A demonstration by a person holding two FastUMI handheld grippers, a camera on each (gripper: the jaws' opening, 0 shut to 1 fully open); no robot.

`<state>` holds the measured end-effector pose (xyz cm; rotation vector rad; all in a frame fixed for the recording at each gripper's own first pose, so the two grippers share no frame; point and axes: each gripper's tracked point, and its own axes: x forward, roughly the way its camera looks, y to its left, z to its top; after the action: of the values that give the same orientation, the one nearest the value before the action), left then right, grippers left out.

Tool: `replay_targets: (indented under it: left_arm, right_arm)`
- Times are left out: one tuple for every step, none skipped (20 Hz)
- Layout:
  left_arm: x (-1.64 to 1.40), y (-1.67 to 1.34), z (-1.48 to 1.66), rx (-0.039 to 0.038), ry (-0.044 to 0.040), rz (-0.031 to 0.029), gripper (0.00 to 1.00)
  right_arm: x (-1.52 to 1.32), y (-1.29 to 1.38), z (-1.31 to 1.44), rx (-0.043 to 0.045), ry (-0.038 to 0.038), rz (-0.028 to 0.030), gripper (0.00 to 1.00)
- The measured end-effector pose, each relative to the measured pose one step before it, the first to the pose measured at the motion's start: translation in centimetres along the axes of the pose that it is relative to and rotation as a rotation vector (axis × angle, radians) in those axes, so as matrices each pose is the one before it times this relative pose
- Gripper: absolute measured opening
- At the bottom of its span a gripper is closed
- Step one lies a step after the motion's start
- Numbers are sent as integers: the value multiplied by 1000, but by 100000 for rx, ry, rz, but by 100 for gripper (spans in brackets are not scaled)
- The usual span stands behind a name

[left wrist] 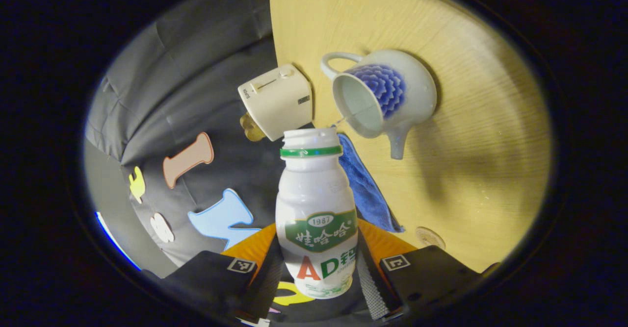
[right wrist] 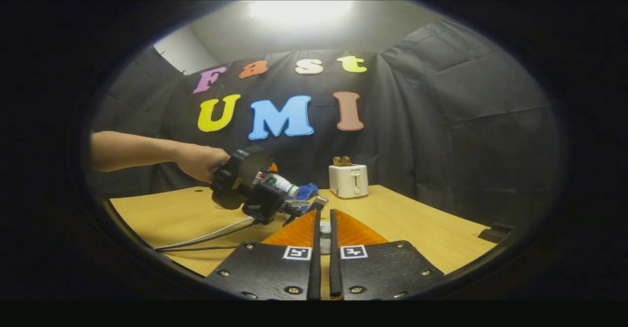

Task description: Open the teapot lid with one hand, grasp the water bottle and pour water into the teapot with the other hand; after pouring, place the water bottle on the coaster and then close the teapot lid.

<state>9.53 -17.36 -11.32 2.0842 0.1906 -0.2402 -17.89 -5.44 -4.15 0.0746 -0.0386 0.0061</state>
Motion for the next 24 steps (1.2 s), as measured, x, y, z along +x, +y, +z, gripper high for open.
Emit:
replay_targets:
  left_arm:
    - [38, 125, -212, 333, 176, 152, 78]
    - [63, -86, -40, 151, 10, -26, 78]
    - [77, -54, -207, 75, 86, -202, 84]
    - [15, 20, -1, 281, 63, -126, 84]
    - [-7, 84, -54, 381, 85, 31, 81]
    - [35, -17, -68, 381, -20, 139, 78]
    - [-37, -27, 93, 157, -114, 182, 78]
    - [-11, -85, 47, 37, -60, -1, 78]
    - [85, 63, -196, 73, -18, 1, 78]
    - [-3, 20, 86, -10, -154, 258, 78]
    - [-97, 125, 161, 212, -245, 866, 78]
    - [-49, -15, 138, 422, -80, 811, 78]
    - [5, -74, -69, 105, -27, -402, 78]
    - [6, -33, 111, -198, -524, -346, 78]
    - [-10, 115, -32, -316, -529, -59, 78]
    - [0, -90, 70, -717, -710, -267, 78]
    - [-7, -38, 124, -1362, -890, -413, 78]
    - [84, -64, 161, -1838, -1079, 102, 78]
    - [-24, 40, -13, -2143, -691, -207, 78]
    - [1, -98, 24, -2258, -571, -622, 78]
    - [213, 15, -324, -2393, -534, -819, 78]
    - [150, -91, -305, -2314, -370, -738, 78]
    - [105, 164, -135, -2528, -743, 483, 78]
    - [51, -130, -67, -3063, -634, 271, 78]
  right_arm:
    - [-12, -70, -115, 202, 162, 17, 7]
    - [78, -43, -86, 88, 266, -95, 7]
    - [8, 11, -35, 67, 179, 34, 7]
    - [-5, 75, 35, 44, 115, 163, 7]
    - [30, 60, -72, 31, 120, 188, 7]
    - [69, 40, -62, -41, 99, 93, 7]
    - [-10, -19, -55, -47, 198, 52, 7]
    - [-3, 11, 21, 65, 61, 106, 7]
    - [16, 58, 79, 166, -59, 125, 7]
    - [-47, 21, 20, 100, -186, 79, 7]
    - [-9, 10, 4, -67, -36, -42, 7]
    - [55, -16, -14, -99, 47, 63, 7]
    - [2, 24, -97, 24, 237, 84, 7]
    - [16, 72, -71, 46, 320, 154, 7]
    - [15, -3, -55, 39, 207, 98, 7]
    - [63, -11, 49, 62, -15, 35, 7]
    - [36, -11, 33, 83, 5, -35, 7]
    - [-72, -57, 44, 142, -92, -47, 7]
    - [-87, 43, -26, 92, -111, 101, 7]
    - [34, 31, 19, 68, 119, 95, 7]
    - [129, 31, -202, 56, 380, 156, 7]
    - [36, -15, -212, 39, 500, 52, 7]
    - [18, -16, -93, 114, 361, 78, 7]
    - [-13, -11, -1, 253, 112, 21, 7]
